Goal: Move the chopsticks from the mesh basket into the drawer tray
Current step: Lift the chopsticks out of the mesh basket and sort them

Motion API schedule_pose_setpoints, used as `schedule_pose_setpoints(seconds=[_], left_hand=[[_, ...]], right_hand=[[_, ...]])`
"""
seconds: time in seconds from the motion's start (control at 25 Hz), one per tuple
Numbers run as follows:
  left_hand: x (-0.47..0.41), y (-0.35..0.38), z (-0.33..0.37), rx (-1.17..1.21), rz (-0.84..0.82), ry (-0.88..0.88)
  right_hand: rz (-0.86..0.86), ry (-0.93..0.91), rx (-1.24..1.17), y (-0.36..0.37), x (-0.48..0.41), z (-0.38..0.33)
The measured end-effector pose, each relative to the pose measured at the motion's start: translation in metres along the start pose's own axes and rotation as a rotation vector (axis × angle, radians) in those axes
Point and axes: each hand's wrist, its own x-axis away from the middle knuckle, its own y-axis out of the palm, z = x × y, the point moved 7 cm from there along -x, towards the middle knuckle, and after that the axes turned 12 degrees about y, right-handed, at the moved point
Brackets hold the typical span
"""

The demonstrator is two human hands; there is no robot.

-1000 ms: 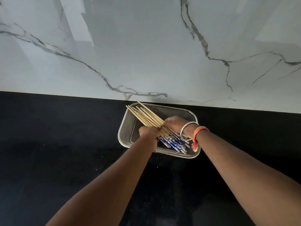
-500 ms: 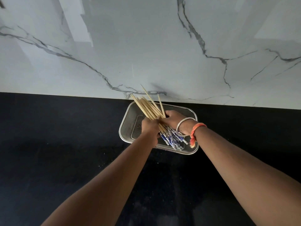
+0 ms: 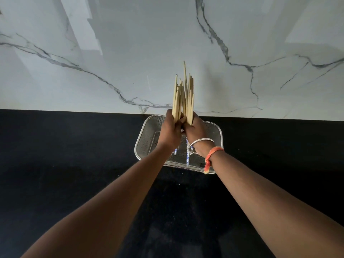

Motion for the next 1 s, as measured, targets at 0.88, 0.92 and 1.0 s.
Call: schedule_pose_setpoints(seconds=[0.88, 0.92, 1.0], left_hand=[[-0.003, 0.0, 0.026, 0.207, -0.071, 0.024], [-0.007, 0.001, 0.032, 0.181, -0.077, 0.03], [-0.015, 0.007, 0.042, 0.127, -0.093, 0.045]], right_hand=[[0.108, -0.084, 0.142, 0.009, 0.044, -0.012], [0.112, -0.075, 0.16, 0.01, 0.043, -0.011], [0.129, -0.021, 0.139, 0.007, 0.042, -0.012]])
